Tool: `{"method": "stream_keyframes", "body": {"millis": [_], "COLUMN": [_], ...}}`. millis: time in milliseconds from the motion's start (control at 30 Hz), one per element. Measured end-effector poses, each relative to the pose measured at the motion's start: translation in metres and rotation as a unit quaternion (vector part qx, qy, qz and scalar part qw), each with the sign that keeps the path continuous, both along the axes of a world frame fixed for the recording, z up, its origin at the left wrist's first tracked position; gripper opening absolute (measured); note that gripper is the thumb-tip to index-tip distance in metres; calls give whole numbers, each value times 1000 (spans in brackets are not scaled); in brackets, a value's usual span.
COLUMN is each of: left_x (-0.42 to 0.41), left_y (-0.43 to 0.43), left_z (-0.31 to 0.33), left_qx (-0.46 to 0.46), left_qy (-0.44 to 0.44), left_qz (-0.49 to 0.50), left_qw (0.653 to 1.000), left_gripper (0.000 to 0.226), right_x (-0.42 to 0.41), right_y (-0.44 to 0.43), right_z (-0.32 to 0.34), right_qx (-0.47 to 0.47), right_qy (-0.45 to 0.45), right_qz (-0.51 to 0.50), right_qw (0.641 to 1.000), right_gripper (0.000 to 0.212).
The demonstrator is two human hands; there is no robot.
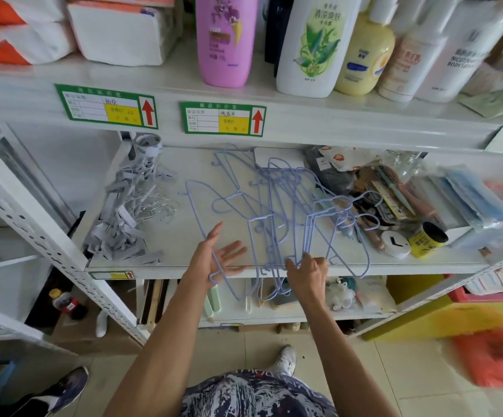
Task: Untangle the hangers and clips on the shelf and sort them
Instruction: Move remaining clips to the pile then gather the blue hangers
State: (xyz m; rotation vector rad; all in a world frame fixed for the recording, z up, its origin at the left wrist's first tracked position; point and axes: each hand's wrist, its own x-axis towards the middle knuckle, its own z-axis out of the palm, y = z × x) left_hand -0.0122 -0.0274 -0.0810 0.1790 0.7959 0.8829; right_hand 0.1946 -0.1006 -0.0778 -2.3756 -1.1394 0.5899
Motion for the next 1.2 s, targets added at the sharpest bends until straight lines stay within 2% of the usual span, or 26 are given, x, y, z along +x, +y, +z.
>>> {"method": "stream_keyframes", "body": {"millis": [100,167,333,433,633,700,800,933,1067,1200], "left_x": [7,10,9,7,6,5,2,1,5,5], "left_y": [-3,-7,-14,-20,-31,-32,-32,-30,-28,-26], "left_z": [5,6,9,10,14,16,21,25,26,28], "left_qx": [-8,-12,-36,-54,-35,-16,7,31,50,79], "left_qy": [-27,-59,-127,-153,-143,-126,-102,-96,-102,-113], "left_qz": [-1,1,8,16,1,-6,-15,-21,-19,-14], "left_qw": [1000,998,991,987,989,992,995,995,993,990], "left_gripper": [38,41,42,47,49,44,39,40,40,42], "right_x": [-10,-18,-21,-21,-7,-2,1,5,12,14], "right_y": [2,2,-2,-5,1,1,-1,-3,1,5], "right_z": [4,4,8,17,25,24,22,32,36,36], "right_qx": [-39,-49,-40,-68,-86,-82,-61,-27,11,34], "right_qy": [-52,-57,-78,-79,59,65,21,4,24,45], "right_qz": [7,11,6,17,-23,-48,-55,-62,-68,-86], "right_qw": [998,997,996,994,994,993,996,998,997,995], "right_gripper": [74,85,75,69,79,77,71,84,83,95]}}
